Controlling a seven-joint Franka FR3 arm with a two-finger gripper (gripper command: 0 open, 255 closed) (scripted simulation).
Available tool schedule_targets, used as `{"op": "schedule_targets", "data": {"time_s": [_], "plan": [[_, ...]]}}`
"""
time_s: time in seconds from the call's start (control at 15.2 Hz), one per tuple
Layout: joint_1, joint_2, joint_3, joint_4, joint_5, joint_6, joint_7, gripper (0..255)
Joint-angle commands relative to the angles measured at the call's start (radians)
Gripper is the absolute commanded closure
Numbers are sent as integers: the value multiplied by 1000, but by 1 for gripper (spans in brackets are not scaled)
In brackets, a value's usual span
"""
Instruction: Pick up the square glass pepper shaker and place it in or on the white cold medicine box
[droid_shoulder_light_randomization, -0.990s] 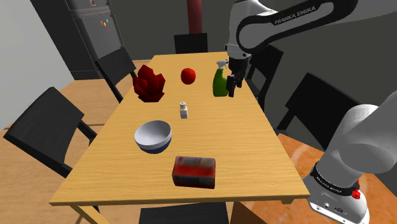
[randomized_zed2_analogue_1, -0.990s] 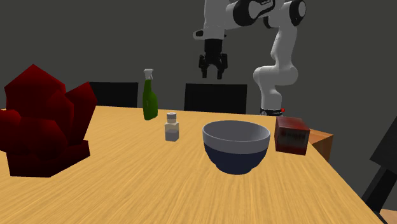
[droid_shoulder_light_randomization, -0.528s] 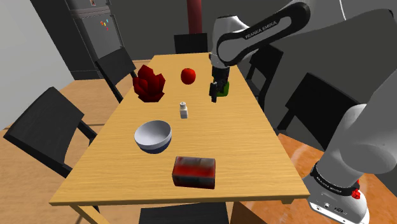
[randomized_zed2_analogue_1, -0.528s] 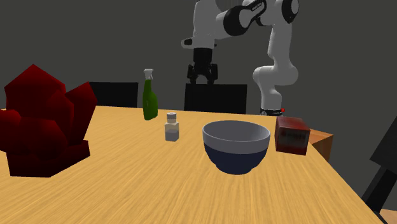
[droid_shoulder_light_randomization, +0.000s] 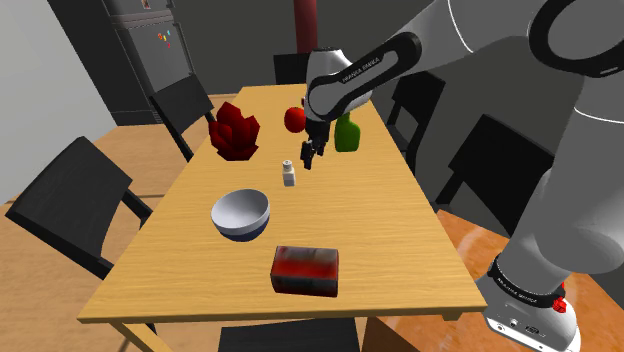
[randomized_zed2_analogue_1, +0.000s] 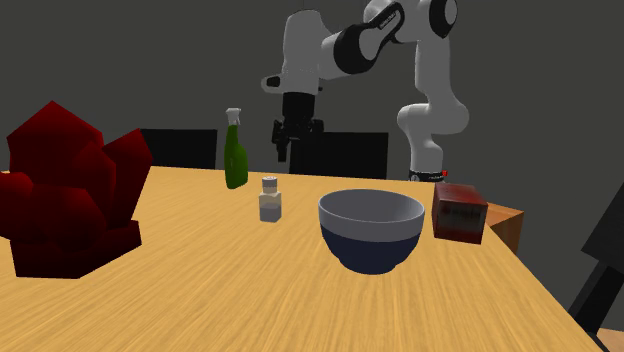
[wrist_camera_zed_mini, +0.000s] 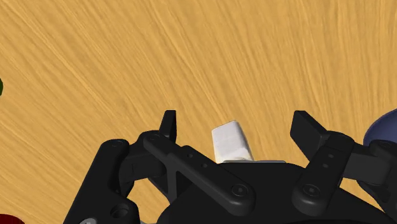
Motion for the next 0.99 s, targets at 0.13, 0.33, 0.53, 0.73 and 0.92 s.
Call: {"op": "schedule_targets", "data": {"time_s": [0.13, 0.33, 0.53, 0.73, 0.92], "plan": [[8, 143, 17, 140, 27, 33, -23, 0], [10, 198, 24, 186, 34, 51, -30, 0], [11, 225, 26, 184, 36, 81, -31, 0], [13, 259, 27, 184, 37, 115, -32, 0], [13, 259, 27, 184, 37, 115, -32, 0]]}}
